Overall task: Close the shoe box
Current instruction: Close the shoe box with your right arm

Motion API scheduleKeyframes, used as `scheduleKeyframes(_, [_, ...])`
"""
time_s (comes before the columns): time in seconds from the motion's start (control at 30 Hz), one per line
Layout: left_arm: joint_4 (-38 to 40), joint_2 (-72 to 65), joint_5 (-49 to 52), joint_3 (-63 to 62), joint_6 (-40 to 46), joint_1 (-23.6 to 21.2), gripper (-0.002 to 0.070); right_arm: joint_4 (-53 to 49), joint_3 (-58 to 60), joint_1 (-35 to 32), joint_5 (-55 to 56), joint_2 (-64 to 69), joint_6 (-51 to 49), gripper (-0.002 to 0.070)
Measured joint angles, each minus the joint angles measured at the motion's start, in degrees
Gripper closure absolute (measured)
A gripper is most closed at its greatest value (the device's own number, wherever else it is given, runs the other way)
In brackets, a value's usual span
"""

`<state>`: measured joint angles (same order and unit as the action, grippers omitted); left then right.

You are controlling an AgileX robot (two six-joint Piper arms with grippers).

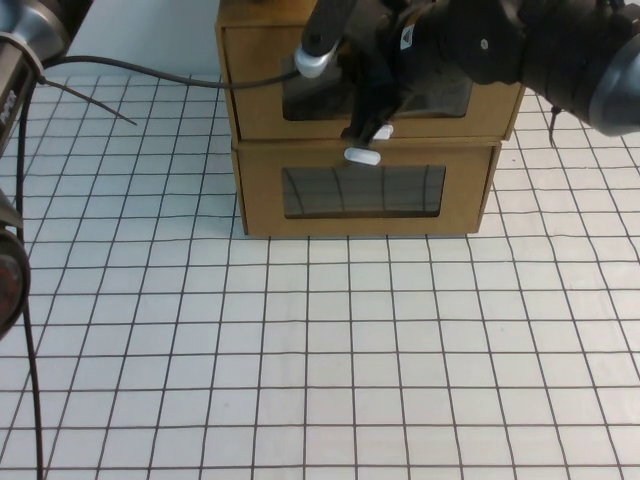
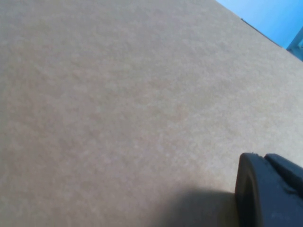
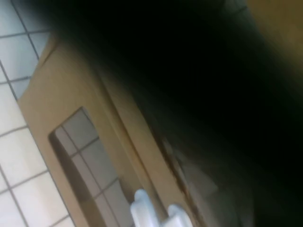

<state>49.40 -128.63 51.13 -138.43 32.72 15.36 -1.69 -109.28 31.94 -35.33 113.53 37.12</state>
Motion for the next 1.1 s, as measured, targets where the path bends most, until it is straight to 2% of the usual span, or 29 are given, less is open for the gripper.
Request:
scheduleKeyframes(0.17, [0.00,0.00,0.00,0.00,0.64,0.00,0.0677,2.76,-0.20,-0.12,-1.27,-0.26,0.00,0.0690])
scheduleKeyframes(0.33, [-0.24,0.45,0.00,0.00,2.19,0.00,0.0677,6.85,0.46,-0.45,-11.78,-4.19,1.89,0.0689])
scheduleKeyframes(0.47, [-1.41,1.07,0.51,0.00,2.31,0.00,0.0677,12.60,6.27,-0.45,-15.84,-11.07,3.78,0.0689])
scheduleKeyframes(0.57, [-1.93,1.59,1.34,0.00,2.31,0.00,0.0677,12.59,13.01,-0.45,-13.20,-16.28,1.55,0.0689])
scheduleKeyframes(0.73, [-2.31,1.59,2.35,0.00,2.31,0.00,0.0677,0.88,21.96,-1.18,-4.16,-18.54,-10.94,0.0689])
scheduleKeyframes(0.9, [-3.13,1.66,2.47,0.00,2.31,0.00,0.0677,-7.40,22.75,-4.71,2.14,-14.39,-21.28,0.0689])
scheduleKeyframes(1.1, [-5.36,1.97,2.13,0.00,2.31,0.00,0.0677,-8.76,22.62,-8.28,8.44,-10.62,-24.78,0.0689])
